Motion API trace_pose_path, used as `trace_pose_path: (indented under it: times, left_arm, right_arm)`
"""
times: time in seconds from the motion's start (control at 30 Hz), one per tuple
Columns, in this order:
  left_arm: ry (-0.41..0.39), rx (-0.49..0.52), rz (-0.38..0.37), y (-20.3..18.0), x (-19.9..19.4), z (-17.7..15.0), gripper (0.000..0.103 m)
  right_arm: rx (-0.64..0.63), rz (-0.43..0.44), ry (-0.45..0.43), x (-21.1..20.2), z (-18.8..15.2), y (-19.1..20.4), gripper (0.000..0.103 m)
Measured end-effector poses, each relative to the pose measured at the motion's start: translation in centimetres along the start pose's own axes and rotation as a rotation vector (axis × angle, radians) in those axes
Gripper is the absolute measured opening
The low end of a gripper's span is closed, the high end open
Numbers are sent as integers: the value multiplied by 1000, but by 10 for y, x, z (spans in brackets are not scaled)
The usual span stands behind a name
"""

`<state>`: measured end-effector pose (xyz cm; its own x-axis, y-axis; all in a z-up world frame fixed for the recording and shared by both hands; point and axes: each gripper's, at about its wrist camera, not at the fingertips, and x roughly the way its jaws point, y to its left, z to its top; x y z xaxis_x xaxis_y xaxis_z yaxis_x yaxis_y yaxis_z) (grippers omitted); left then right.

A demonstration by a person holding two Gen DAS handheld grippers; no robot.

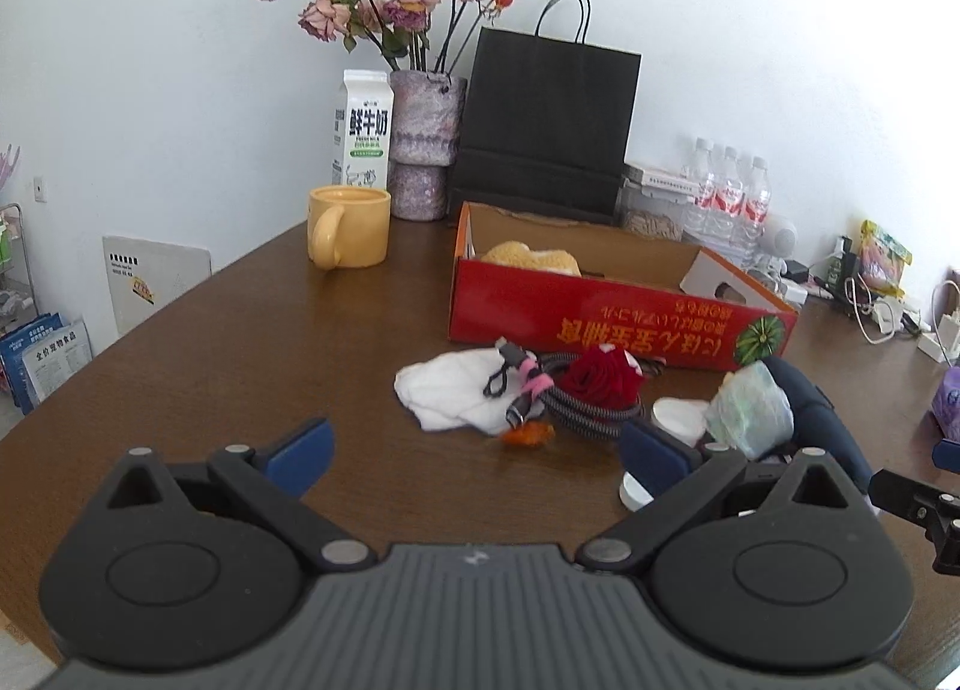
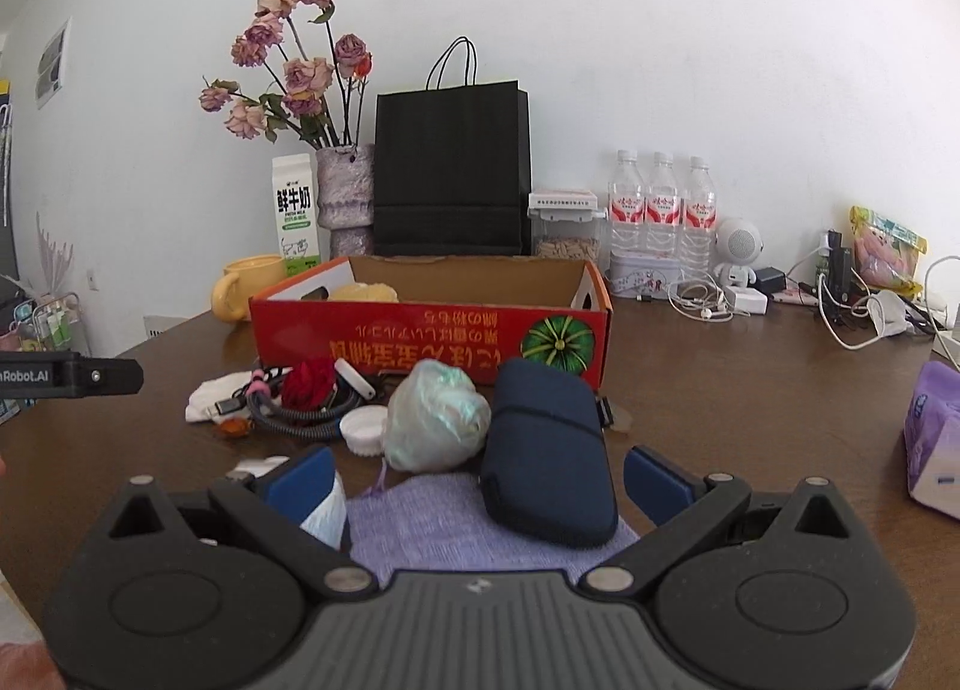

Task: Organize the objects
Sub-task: 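Grasp the white cotton-buds container with left tool while right tool approaches a large white cap, then lift the container with left tool while right tool grasps the large white cap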

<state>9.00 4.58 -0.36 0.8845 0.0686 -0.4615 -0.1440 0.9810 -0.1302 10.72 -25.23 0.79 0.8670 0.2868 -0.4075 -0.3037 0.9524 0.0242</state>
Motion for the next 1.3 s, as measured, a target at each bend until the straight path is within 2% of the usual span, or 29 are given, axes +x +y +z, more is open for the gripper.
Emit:
trace_pose_path:
  times: [0.1,0.3,0.47,0.6,0.7,0.77,0.8,0.93,1.07,1.17,1.2,1.3]
  left_arm:
    - [55,14,-43,-11,-3,-8,103]
    - [91,94,-137,-62,1,-11,103]
    - [167,104,-132,-97,24,-15,103]
    - [237,76,-86,-112,50,-21,103]
    - [263,37,-109,-105,54,-27,99]
    - [247,30,-146,-95,47,-28,74]
    - [239,40,-144,-90,42,-28,72]
    - [218,67,-117,-58,29,-29,71]
    - [190,91,-58,-23,22,-26,71]
    - [206,136,7,-10,27,-30,72]
    - [187,141,20,-8,27,-33,73]
    - [171,137,25,-5,28,-35,87]
  right_arm:
    - [13,-11,27,-6,-9,-5,103]
    - [15,-46,11,-15,-5,-10,103]
    - [34,-64,21,-16,-8,-20,103]
    - [44,-70,31,-15,-11,-25,103]
    - [47,-74,33,-16,-13,-28,103]
    - [49,-79,36,-17,-14,-30,103]
    - [50,-82,38,-17,-14,-31,103]
    - [53,-86,46,-18,-18,-32,103]
    - [43,-74,61,-15,-20,-26,103]
    - [23,-57,73,-11,-20,-17,103]
    - [14,-53,78,-10,-20,-13,103]
    - [-15,-49,93,-7,-20,-4,103]
